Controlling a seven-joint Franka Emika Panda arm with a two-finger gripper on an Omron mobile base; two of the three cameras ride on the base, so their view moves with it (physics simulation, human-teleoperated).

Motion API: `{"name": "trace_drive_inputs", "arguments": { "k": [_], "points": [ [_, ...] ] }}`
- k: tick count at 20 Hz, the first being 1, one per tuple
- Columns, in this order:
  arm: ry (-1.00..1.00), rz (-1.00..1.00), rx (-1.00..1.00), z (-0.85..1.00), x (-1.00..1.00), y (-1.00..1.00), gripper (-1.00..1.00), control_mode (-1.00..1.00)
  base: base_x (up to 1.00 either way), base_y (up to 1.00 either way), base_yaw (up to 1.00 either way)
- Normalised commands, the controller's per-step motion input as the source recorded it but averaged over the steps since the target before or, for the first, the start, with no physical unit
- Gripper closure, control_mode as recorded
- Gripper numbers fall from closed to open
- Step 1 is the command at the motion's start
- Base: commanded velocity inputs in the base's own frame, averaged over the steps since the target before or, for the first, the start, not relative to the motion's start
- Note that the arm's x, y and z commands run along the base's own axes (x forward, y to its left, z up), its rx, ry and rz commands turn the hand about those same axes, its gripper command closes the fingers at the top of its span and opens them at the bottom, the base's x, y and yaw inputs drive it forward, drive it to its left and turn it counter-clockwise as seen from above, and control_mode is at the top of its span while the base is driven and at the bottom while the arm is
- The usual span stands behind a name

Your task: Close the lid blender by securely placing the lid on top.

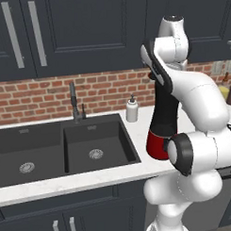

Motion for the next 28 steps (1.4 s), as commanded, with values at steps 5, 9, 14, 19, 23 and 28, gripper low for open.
{"name": "trace_drive_inputs", "arguments": {
  "k": [5, 9, 14, 19, 23, 28],
  "points": [
    [0.0, 0.0, 0.0, -0.07, -0.47, 0.03, 1.0, -1.0, 0.0, 0.0, 0.0],
    [-0.01, 0.0, 0.0, 0.0, -0.61, 0.0, 1.0, -1.0, 0.0, 0.0, 0.0],
    [0.0, 0.0, 0.0, -0.01, -0.04, 0.0, 1.0, -1.0, 0.0, 0.0, 0.0],
    [-0.01, 0.0, 0.0, -0.02, -0.07, 0.0, 1.0, -1.0, 0.0, 0.0, 0.0],
    [-0.06, 0.0, 0.0, -0.01, 0.0, -0.04, 1.0, -1.0, 0.0, 0.0, 0.0],
    [-0.06, 0.0, 0.0, -0.01, 0.0, -0.04, 1.0, -1.0, 0.0, 0.0, 0.0]
  ]
}}
